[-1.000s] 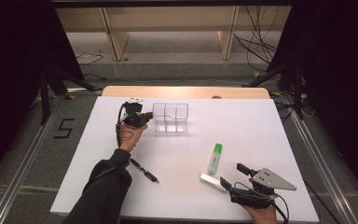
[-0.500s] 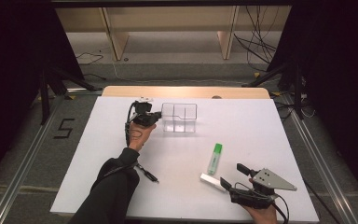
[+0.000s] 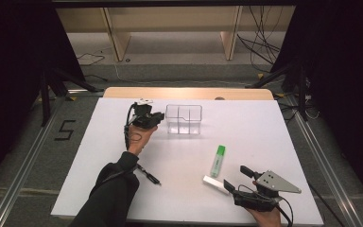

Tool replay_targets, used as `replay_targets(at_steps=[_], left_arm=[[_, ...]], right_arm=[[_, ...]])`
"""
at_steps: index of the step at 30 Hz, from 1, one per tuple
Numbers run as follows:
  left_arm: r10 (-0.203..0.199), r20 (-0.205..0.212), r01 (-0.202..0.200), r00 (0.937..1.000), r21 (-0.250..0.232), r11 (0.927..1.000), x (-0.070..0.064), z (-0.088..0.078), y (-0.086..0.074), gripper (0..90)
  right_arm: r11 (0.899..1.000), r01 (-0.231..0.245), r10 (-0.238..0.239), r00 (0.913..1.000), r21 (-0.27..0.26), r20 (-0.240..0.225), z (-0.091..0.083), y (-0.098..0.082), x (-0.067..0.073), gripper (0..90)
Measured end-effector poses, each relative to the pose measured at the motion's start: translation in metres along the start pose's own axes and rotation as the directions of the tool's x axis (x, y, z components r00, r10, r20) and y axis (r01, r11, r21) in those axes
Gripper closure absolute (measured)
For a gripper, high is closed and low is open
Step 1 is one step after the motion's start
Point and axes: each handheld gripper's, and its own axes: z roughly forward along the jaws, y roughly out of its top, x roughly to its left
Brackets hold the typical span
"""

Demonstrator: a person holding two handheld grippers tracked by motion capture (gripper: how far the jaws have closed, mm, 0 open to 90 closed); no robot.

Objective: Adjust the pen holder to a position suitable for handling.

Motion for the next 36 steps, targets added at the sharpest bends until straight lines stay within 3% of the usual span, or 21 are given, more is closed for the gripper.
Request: replay_targets(at_steps=[1, 11, 18, 22, 27, 33, 36], left_arm=[[-0.017, 0.021, 0.017, 0.9996, -0.019, 0.9997, 0.003, -0.009, -0.001, 72.3], [-0.005, 0.062, 0.006, 0.9981, -0.019, 0.9998, 0.006, -0.046, -0.011, 50.2], [-0.048, 0.115, 0.053, 0.9922, -0.042, 0.9977, 0.006, -0.070, -0.026, 37.2], [-0.060, 0.134, 0.069, 0.9891, -0.063, 0.9956, 0.004, -0.083, -0.037, 32.3], [-0.066, 0.124, 0.075, 0.9901, -0.072, 0.9946, 0.003, -0.095, -0.045, 28.7], [-0.060, 0.132, 0.072, 0.9894, -0.085, 0.9938, 0.002, -0.104, -0.053, 24.9], [-0.034, 0.143, 0.048, 0.9891, -0.098, 0.9940, -0.001, -0.111, -0.058, 22.9]], right_arm=[[1.000, -0.001, 0.001, 1.0000, 0.001, 0.001, 0.000, 0.000, 0.000, 20.4], [1.000, 0.005, -0.005, 1.0000, 0.011, 0.000, 0.002, 0.000, 0.002, 20.5], [1.000, -0.002, 0.002, 1.0000, 0.019, 0.002, 0.003, 0.000, 0.002, 20.7], [1.000, 0.003, -0.003, 1.0000, 0.024, 0.001, 0.005, 0.000, 0.003, 20.8], [1.000, 0.002, -0.002, 1.0000, 0.030, -0.003, 0.006, 0.000, 0.004, 20.8], [0.999, -0.001, 0.002, 0.9999, 0.040, -0.017, 0.007, 0.003, 0.004, 21.3], [0.998, 0.001, 0.001, 0.9996, 0.056, -0.029, 0.009, 0.007, 0.006, 21.4]])
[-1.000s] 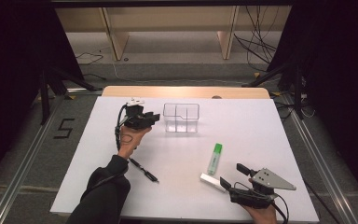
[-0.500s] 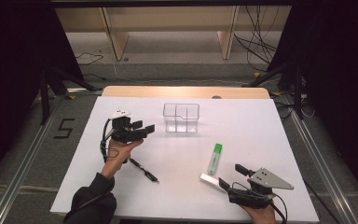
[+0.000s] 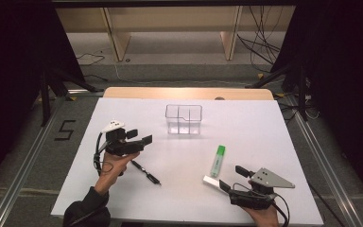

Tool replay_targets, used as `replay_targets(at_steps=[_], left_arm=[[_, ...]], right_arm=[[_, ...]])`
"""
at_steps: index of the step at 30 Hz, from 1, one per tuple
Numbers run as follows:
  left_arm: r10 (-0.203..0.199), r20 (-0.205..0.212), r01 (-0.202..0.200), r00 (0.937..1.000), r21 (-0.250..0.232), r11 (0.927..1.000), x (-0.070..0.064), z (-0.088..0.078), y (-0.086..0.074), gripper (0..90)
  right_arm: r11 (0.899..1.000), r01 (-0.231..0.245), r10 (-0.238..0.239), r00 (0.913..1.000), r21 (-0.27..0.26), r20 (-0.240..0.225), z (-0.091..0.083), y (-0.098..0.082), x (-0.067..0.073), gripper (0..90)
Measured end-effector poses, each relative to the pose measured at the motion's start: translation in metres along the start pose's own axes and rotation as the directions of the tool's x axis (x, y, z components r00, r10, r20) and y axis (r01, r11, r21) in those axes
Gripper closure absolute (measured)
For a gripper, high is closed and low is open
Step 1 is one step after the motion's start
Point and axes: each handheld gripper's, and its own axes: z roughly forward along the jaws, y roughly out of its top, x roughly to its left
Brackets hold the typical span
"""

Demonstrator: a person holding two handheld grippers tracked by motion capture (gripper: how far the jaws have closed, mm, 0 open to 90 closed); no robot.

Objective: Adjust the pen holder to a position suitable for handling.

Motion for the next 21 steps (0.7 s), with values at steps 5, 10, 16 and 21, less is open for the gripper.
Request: replay_targets(at_steps=[5, 10, 16, 21], left_arm=[[0.023, 0.015, -0.023, 0.9996, -0.011, 0.9997, -0.005, -0.009, -0.008, 20.7], [0.043, 0.019, -0.043, 0.9989, -0.015, 0.9990, -0.008, -0.016, -0.014, 19.5], [-0.004, 0.071, 0.007, 0.9974, -0.042, 0.9991, -0.011, -0.029, -0.021, 18.7], [0.025, 0.083, -0.021, 0.9962, -0.046, 0.9987, -0.015, -0.033, -0.028, 17.5]], right_arm=[[1.000, 0.012, -0.011, 0.9996, 0.028, -0.027, 0.006, 0.006, 0.003, 21.5], [0.997, 0.030, -0.026, 0.9982, 0.069, -0.054, 0.017, 0.013, 0.007, 21.9], [0.992, 0.054, -0.045, 0.9957, 0.110, -0.081, 0.034, 0.024, 0.013, 22.1], [0.989, 0.070, -0.057, 0.9936, 0.128, -0.098, 0.044, 0.029, 0.020, 22.1]])
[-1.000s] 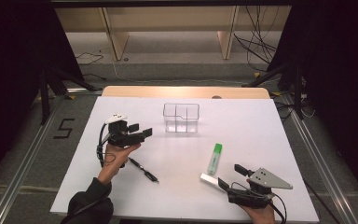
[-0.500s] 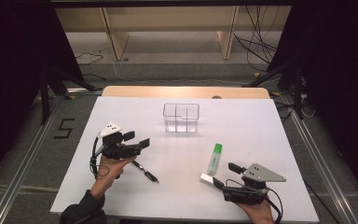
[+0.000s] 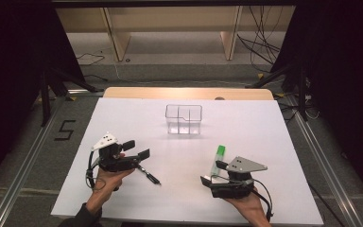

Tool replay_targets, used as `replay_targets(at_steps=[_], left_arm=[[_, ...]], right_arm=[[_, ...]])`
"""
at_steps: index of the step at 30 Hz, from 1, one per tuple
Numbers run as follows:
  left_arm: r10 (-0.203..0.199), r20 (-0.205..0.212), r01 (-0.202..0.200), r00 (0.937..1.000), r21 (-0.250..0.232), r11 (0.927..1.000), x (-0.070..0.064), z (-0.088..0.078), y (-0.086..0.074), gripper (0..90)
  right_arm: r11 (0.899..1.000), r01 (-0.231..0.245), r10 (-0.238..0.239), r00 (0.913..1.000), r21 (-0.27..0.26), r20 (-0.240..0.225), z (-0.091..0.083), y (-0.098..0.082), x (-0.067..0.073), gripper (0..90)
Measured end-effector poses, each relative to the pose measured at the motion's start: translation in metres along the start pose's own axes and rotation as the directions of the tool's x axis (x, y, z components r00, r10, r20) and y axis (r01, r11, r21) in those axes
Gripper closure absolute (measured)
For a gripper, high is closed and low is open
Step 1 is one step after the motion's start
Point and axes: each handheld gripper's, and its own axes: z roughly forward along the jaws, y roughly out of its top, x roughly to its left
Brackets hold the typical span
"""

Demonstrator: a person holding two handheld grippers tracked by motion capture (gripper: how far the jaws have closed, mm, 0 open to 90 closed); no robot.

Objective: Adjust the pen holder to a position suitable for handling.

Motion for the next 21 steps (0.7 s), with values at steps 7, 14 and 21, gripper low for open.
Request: replay_targets(at_steps=[7, 14, 21], left_arm=[[-0.020, 0.011, 0.020, 0.9997, 0.005, 0.9998, 0.000, -0.005, -0.008, 16.6], [0.015, -0.034, -0.015, 0.9993, 0.017, 0.9997, 0.000, -0.009, -0.016, 16.5], [0.030, -0.063, -0.029, 0.9976, 0.016, 0.9995, 0.001, -0.012, -0.021, 16.6]], right_arm=[[0.999, 0.020, -0.019, 0.9997, 0.029, -0.017, 0.014, 0.010, 0.006, 22.4], [0.998, 0.035, -0.032, 0.9984, 0.054, -0.048, 0.032, 0.020, 0.013, 22.7], [0.996, 0.037, -0.032, 0.9975, 0.083, -0.063, 0.045, 0.026, 0.018, 22.6]])
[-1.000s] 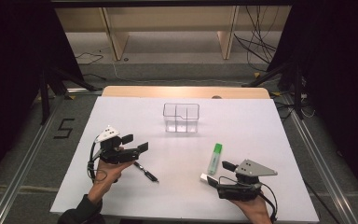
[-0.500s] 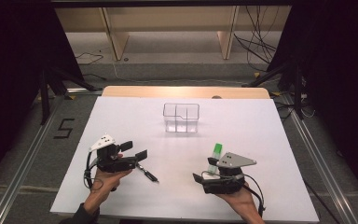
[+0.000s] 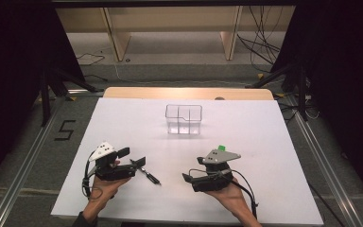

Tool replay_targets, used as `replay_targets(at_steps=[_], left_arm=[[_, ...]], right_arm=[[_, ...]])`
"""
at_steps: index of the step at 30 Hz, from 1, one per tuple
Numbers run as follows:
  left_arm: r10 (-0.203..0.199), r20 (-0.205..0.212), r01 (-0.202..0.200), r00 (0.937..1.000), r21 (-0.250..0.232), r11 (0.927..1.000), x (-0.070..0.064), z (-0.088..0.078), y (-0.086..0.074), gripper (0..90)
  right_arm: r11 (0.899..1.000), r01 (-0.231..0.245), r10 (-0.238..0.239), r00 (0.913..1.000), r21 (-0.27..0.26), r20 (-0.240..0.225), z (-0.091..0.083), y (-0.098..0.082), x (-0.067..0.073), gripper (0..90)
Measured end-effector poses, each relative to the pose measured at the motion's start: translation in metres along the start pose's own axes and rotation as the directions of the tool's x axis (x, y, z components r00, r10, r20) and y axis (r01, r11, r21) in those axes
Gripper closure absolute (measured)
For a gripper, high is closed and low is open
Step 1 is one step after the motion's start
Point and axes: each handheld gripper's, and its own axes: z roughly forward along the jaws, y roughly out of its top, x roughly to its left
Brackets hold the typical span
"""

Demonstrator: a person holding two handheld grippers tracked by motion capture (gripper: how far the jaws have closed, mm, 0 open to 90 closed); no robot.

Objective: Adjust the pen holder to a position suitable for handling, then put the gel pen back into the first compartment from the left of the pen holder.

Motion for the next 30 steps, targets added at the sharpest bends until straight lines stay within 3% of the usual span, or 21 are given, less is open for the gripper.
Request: replay_targets(at_steps=[16, 20, 24, 30], left_arm=[[0.002, -0.048, -0.003, 0.9989, -0.016, 0.9999, 0.002, -0.011, -0.007, 16.9], [-0.002, -0.060, 0.001, 0.9982, -0.029, 0.9996, 0.001, -0.017, -0.010, 17.0], [-0.009, -0.055, 0.007, 0.9985, -0.039, 0.9992, 0.000, -0.021, -0.012, 17.1], [-0.022, -0.080, 0.017, 0.9965, -0.067, 0.9976, 0.000, -0.032, -0.016, 17.1]], right_arm=[[0.999, 0.009, -0.007, 0.9996, 0.051, -0.027, 0.028, 0.014, 0.007, 23.2], [0.998, -0.013, 0.016, 0.9991, 0.063, -0.039, 0.040, 0.021, 0.009, 24.7], [0.997, 0.010, -0.007, 0.9992, 0.082, -0.040, 0.050, 0.027, 0.016, 26.4], [0.990, 0.050, -0.043, 0.9973, 0.133, -0.060, 0.071, 0.035, 0.029, 29.4]])
